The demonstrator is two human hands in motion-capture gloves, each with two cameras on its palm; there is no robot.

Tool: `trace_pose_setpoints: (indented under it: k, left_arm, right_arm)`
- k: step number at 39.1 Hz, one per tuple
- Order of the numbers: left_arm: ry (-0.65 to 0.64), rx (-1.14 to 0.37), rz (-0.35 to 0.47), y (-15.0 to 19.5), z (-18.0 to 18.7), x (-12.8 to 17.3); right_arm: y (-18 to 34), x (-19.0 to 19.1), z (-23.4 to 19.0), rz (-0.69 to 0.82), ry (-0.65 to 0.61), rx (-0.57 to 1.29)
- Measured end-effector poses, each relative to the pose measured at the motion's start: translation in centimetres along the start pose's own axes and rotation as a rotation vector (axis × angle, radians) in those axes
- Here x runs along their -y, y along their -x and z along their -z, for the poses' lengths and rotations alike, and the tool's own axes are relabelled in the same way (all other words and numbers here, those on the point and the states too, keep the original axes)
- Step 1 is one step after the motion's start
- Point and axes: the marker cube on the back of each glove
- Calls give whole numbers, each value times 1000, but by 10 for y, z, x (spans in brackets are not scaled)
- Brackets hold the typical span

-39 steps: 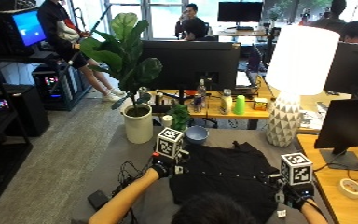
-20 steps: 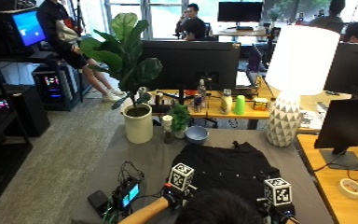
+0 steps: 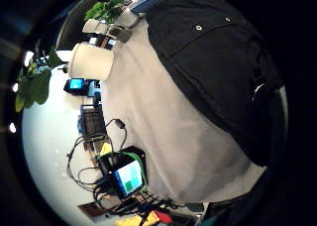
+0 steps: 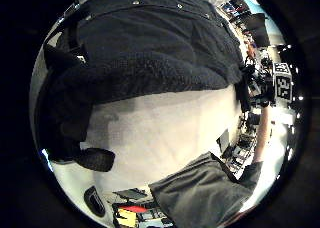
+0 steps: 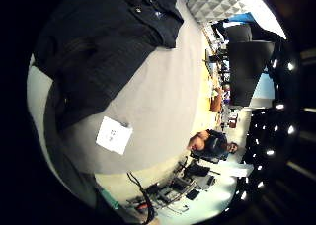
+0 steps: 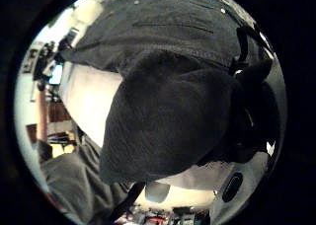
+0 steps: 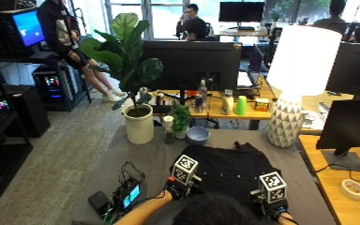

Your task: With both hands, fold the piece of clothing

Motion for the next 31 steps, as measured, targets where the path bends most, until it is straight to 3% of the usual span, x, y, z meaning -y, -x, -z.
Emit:
trace_pose_setpoints:
  k: [4,9,14,18,21,26,31]
  left_arm:
    - [42,-25,-25,3,29,-25]
    - [96,-101,-127,6,74,-66]
    - [9,-118,-125,21,138,-92]
    - [-73,-83,-23,43,173,-68]
    - [-40,-72,43,46,179,-39]
    - [133,-66,136,42,155,24]
    - [349,-60,278,37,124,39]
  right_arm:
    - [-3,-11,30,3,39,80]
    - [-7,-39,80,38,132,158]
    - [-13,-59,152,56,181,173]
    - [-24,-43,206,1,198,145]
    - [-38,-5,206,-71,244,99]
    - [-53,78,165,-197,330,72]
    - [-55,143,103,-339,241,156]
